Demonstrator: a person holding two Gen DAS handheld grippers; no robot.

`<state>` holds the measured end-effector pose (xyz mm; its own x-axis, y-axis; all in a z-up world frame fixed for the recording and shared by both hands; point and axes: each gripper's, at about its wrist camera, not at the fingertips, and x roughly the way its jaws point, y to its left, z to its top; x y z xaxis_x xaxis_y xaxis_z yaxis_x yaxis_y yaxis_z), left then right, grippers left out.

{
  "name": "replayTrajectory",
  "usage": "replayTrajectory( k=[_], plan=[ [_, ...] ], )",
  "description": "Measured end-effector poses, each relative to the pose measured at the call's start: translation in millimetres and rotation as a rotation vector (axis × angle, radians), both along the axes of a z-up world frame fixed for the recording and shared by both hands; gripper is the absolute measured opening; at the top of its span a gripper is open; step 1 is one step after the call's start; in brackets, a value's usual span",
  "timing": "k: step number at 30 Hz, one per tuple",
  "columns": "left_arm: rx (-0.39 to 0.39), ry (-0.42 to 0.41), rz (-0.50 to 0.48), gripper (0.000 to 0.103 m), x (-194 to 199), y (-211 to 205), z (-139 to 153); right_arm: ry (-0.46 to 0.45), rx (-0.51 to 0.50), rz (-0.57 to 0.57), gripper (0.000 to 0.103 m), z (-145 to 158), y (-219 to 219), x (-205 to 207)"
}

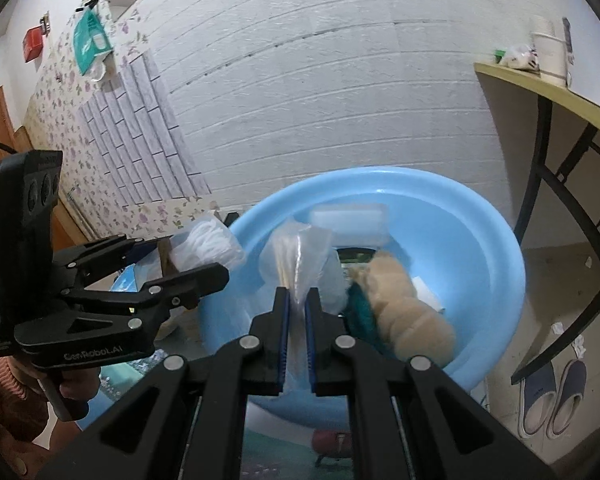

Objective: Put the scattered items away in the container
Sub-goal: 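Carry the floss-pick box and cotton swab bag over the blue basin, then open both tools to drop the items into the basin and withdraw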

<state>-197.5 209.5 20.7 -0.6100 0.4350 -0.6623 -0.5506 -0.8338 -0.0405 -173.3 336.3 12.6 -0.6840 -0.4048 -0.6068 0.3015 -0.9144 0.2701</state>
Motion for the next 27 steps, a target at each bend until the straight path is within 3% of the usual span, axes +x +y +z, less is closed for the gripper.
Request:
replayTrajectory(
  k=[14,16,18,22,27],
  plan=[
    [-0.025,-0.005,-0.036,0.058,-11,31,-8,0.015,0.001,-0.071,0.008,-3,22,-4],
    [-0.025,-0.001,-0.036,0.06,-9,32,-6,0.025,0.004,-0.099,0.01,0,27,-2],
    [-0.018,0.006,-0.035,0.075,-7,30,-4,0.019,-0.003,-0.106,0.01,0,30,-1],
    [-0.007,0.018,-0.025,0.076,-2,27,2,0.007,-0.022,-0.124,0.022,0,32,3],
    [0.001,0.031,0.006,0.077,6,14,7,0.018,-0.007,-0.126,0.023,5,28,12]
  ],
)
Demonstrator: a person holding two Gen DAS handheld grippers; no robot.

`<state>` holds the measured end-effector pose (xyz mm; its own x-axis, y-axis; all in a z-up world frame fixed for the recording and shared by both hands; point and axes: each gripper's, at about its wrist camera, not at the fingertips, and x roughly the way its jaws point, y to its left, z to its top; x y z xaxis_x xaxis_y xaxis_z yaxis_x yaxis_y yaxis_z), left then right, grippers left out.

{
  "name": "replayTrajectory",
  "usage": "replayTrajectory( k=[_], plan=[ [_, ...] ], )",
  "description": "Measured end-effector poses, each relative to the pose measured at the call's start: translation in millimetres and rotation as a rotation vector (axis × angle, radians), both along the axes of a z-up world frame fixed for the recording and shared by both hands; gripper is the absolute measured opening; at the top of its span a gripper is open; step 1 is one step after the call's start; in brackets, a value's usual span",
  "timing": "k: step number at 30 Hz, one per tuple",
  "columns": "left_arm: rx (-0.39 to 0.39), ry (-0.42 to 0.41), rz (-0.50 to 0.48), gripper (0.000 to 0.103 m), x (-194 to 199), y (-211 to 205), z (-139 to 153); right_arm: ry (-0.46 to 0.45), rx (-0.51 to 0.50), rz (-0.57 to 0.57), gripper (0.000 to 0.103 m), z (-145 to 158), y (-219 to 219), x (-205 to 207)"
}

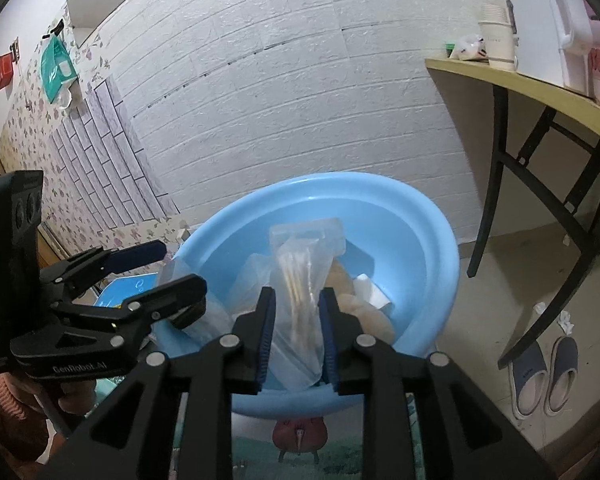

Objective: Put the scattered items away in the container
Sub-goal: 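Open both tools to drop the items into the basin and withdraw, then grasp the yellow mesh bag with the left tool while the right tool approaches the white hook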

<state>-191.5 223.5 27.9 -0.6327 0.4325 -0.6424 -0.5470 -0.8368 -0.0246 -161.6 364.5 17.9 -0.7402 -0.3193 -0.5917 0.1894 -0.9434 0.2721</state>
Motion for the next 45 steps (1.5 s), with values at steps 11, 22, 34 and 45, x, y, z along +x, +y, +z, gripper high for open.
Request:
replayTrajectory(
  k=[11,22,34,45],
  plan=[
    [0.026,0.038,0.119,0.093,30,-57,8,0.016,0.02,0.005,0.023,10,-7,33],
    [0.055,-0.032,0.285,0.095,64,-134,-20,0.02,0.049,0.06,0.04,12,-37,64],
    [0.039,-0.097,0.385,0.095,90,-186,-56,-0.078,0.073,0.112,0.04,-18,-67,76],
    [0.034,-0.135,0.408,0.095,85,-196,-72,-0.211,0.069,0.088,0.053,-52,-73,59]
  ],
)
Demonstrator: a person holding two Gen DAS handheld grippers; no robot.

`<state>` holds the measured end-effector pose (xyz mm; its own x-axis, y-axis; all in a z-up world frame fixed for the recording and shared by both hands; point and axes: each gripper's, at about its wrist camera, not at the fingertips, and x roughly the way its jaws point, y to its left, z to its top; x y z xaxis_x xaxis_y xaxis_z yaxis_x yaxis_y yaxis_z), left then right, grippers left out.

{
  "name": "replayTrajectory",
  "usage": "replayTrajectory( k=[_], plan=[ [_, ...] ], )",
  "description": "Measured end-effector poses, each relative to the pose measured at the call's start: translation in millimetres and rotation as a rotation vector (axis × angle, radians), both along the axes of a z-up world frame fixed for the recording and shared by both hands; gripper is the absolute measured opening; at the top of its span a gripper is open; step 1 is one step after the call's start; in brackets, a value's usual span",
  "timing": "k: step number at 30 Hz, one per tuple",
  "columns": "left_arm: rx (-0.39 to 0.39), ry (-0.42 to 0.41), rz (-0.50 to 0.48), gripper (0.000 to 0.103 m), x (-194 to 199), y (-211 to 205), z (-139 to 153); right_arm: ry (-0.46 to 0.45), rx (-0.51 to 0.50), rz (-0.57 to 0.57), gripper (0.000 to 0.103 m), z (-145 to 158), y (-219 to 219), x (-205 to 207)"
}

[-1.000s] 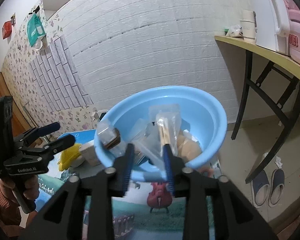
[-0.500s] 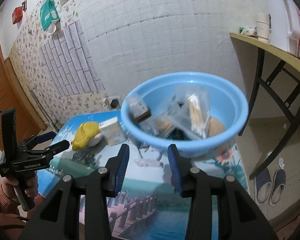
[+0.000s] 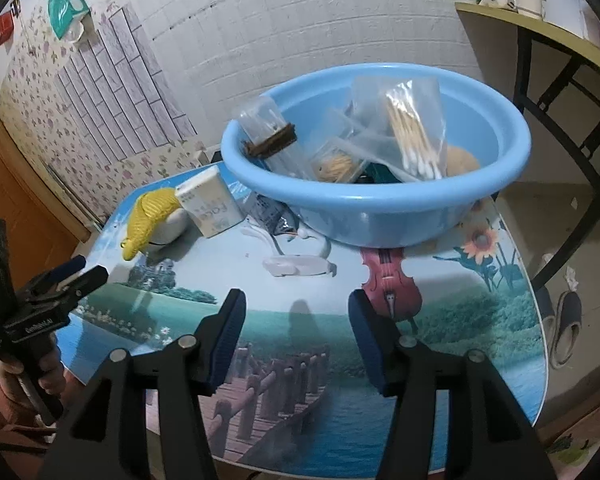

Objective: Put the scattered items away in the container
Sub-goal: 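Grasp the yellow mesh bag with the left tool while the right tool approaches the white hook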

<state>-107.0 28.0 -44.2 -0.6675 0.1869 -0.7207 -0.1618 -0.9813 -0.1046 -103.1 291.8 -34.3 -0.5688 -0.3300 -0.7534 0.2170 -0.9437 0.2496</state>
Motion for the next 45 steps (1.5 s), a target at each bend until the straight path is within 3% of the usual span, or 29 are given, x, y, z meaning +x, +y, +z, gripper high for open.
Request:
replayTrajectory(
  k=[6,33,37,45],
  plan=[
    [0.009,-0.018,-0.026,0.095,-9,1,-4,0.001,0.056,0.033,0.053,-6,-13,-7],
    [0.002,-0.004,-0.142,0.095,-72,27,-1,-0.074,0.123,0.034,0.054,-32,-38,-50],
    [-0.014,-0.001,-0.153,0.101,-78,34,-5,-0.074,0.141,0.041,0.055,-35,-41,-53],
    [-0.049,-0.019,-0.183,0.101,-82,53,-15,-0.066,0.158,0.05,0.06,-36,-48,-57]
  ],
)
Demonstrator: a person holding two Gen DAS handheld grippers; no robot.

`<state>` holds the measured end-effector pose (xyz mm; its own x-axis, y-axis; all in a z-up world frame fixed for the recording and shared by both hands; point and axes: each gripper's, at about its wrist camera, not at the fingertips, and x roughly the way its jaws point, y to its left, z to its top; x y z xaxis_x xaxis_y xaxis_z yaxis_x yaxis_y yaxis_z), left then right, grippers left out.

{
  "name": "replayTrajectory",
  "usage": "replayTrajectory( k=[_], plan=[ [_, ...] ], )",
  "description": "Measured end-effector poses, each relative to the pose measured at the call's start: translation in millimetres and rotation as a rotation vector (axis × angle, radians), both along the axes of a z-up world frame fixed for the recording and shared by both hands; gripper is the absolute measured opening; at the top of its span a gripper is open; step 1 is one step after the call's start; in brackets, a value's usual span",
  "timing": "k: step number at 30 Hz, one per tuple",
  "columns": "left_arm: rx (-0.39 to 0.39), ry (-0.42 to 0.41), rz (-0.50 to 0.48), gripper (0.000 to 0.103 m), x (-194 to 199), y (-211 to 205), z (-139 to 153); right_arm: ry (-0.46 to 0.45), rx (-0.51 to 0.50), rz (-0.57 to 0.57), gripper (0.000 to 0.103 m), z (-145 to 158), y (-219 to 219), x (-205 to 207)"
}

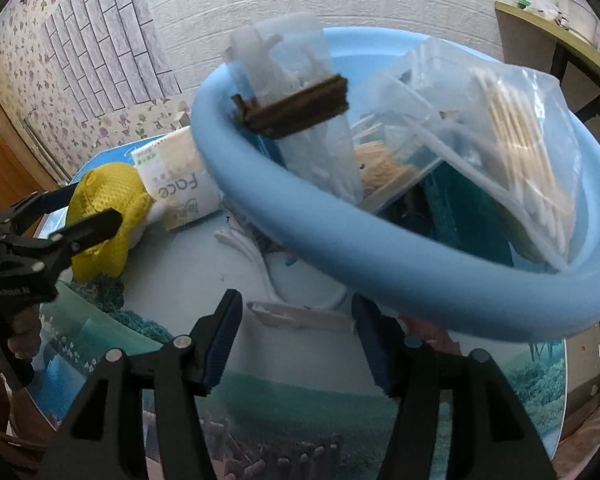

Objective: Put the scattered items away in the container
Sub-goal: 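Grasp the yellow mesh bag with the left tool while the right tool approaches the white hook, then lift the yellow mesh bag with the left tool while the right tool grasps the white hook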

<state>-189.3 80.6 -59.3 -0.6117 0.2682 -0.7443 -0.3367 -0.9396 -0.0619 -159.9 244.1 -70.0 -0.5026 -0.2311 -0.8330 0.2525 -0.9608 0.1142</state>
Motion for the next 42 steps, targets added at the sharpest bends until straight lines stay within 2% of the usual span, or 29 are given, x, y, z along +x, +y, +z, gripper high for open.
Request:
replayTrajectory(
  k=[4,6,11,12,21,37,42],
  plan=[
    [-0.01,-0.002,-0.006,0.101,0,2,-2,0.017,0.028,0.012,0.061,-2,-8,-1],
    [-0.012,-0.009,-0.027,0.089,1,3,-2,0.023,0.041,0.015,0.061,-3,-6,1],
    [-0.043,-0.007,-0.041,0.084,8,7,0,0.029,0.038,0.017,0.059,-3,-3,5],
    [-0.043,-0.007,-0.039,0.084,10,6,1,0.03,0.035,0.019,0.053,-3,-2,6],
    [-0.003,0.018,0.017,0.083,31,-10,19,0.038,0.007,0.057,0.053,7,8,21],
    [-0.012,0.055,0.043,0.083,80,-17,35,0.094,-0.016,0.106,0.053,33,15,69],
    [-0.01,0.073,0.047,0.083,90,-15,41,0.109,-0.019,0.108,0.053,41,5,71]
  ],
)
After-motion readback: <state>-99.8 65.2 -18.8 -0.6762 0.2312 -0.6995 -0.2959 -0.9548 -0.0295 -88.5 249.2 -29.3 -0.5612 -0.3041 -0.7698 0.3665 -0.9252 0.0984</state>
